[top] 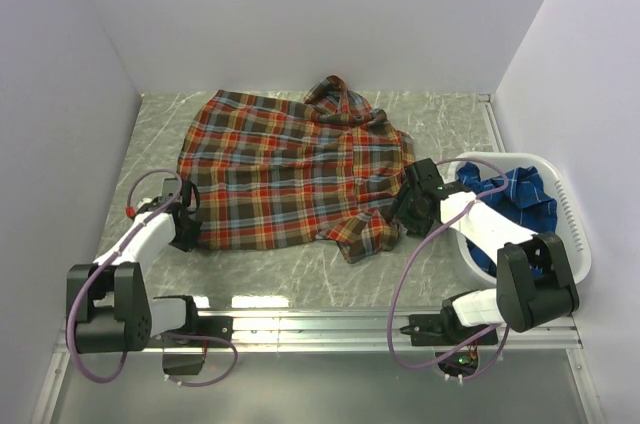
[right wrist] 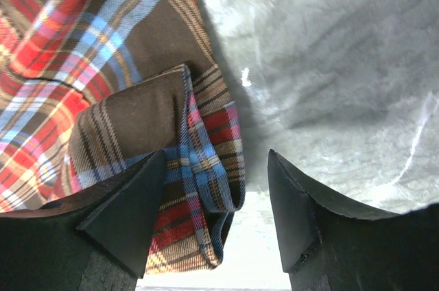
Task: Fold and stack the long sleeve shirts
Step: Fold the shirt
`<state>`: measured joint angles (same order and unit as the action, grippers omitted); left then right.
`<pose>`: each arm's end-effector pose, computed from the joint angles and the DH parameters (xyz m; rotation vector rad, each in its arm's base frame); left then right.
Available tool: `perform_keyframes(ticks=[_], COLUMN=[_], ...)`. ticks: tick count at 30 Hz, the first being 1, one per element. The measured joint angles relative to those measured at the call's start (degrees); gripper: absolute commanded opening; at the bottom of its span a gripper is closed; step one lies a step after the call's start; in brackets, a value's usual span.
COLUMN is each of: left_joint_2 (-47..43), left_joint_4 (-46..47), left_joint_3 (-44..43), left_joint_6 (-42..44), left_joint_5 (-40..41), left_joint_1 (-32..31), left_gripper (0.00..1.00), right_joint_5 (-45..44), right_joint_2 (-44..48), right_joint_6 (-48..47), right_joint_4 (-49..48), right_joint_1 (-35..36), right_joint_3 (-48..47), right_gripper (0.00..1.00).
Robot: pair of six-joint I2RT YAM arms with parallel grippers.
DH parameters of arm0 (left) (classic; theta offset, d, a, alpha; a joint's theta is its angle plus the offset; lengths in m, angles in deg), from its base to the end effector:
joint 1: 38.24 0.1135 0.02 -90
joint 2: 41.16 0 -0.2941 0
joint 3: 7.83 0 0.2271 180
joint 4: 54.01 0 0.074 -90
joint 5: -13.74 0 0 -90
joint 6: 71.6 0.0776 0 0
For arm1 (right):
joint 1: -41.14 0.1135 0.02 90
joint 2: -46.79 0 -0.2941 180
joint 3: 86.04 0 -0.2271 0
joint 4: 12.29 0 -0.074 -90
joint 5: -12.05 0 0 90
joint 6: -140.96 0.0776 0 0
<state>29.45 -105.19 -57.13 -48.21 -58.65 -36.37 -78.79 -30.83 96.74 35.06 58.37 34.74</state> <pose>0.1776 0.0293 0.1673 -1.5832 2.2109 0.1315 0.2245 0.0684 0.1909 0.6844 2.6722 0.2924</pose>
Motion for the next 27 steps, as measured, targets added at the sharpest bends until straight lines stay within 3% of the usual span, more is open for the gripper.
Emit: perform_keyframes(ticks=[11,22,27], left_joint_2=[-7.8,-9.9,-10.0], left_joint_4=[-8.2,-10.7,-10.8], left_joint_3=[-2.5,-2.5,-2.5], left_joint_6=[0.0,0.0,0.2], left_joint_5=[-0.7,-1.7,-1.7], left_joint_1=[-1.1,-1.2,-1.2], left_gripper=[0.09,0.1,0.09], right_joint_5=[0.9,2.5,2.8], right_joint_2=[-0.1,-0.1,-0.5], right_joint_6=[0.4,3.1,4.4], right_joint_4=[0.2,-0.3,-1.6], right_joint_1=[0.3,1.7,2.3], right_joint_3=[1.9,4.3,5.0], right_gripper=[0.65,0.66,0.5])
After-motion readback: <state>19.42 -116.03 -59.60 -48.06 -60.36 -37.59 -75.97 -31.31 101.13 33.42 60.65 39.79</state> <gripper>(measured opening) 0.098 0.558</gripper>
